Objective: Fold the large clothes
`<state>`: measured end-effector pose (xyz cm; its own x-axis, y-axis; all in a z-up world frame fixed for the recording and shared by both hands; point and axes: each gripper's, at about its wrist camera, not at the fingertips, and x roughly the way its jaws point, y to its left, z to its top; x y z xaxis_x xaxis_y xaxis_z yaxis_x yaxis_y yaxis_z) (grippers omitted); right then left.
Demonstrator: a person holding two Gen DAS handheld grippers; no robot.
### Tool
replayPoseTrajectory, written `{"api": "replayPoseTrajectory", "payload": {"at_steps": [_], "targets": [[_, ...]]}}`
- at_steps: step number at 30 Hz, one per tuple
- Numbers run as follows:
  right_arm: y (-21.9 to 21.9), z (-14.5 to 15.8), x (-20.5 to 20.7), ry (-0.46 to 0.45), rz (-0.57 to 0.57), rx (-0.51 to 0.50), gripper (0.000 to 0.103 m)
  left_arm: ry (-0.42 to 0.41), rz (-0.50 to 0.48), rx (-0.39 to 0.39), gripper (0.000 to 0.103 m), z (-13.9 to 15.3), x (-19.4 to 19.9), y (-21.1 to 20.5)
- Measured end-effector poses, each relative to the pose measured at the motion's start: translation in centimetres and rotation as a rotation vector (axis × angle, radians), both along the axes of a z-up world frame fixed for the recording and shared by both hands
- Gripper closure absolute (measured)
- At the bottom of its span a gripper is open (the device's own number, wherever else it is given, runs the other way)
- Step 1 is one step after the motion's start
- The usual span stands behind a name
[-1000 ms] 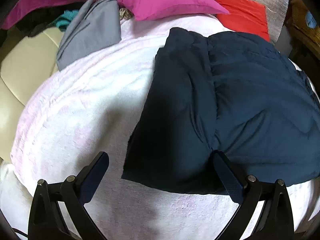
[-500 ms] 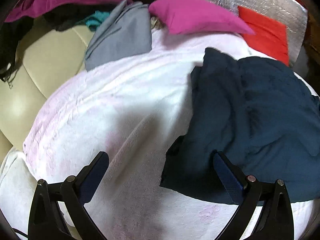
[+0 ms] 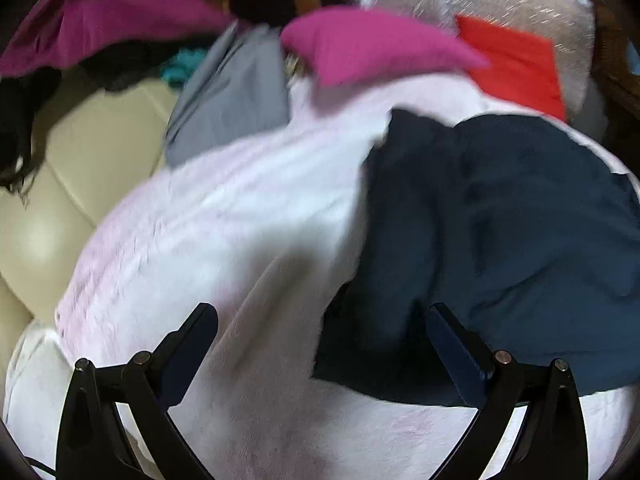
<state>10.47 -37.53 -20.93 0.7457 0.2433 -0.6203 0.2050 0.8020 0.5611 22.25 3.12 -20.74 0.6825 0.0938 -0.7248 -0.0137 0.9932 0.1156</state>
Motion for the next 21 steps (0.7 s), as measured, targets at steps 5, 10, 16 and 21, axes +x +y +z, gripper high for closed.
{"api": "replayPoseTrajectory", "payload": {"at_steps": [5, 10, 16, 21], "targets": [[4.0, -0.6, 2.3, 0.013, 0.121, 0.0, 0.037, -0.059, -0.135, 0.049, 0.0, 0.7, -1.1, -3.2], [6.2, -1.6, 4.2, 0.039, 0.164, -0.052, 0.036, 0.01, -0.181, 0.134, 0.0, -1.1, -0.4, -5.9], [6.2, -1.5, 4.9, 0.082, 0.182, -0.066, 0.036, 0.105, -0.151, 0.084, 0.0, -2.2, 0.8, -5.6], [5.5, 1.6, 4.5, -0.016, 0.14, -0.096, 0.036, 0.006, -0.131, 0.142, 0.0, -1.1, -0.1, -5.8]]}}
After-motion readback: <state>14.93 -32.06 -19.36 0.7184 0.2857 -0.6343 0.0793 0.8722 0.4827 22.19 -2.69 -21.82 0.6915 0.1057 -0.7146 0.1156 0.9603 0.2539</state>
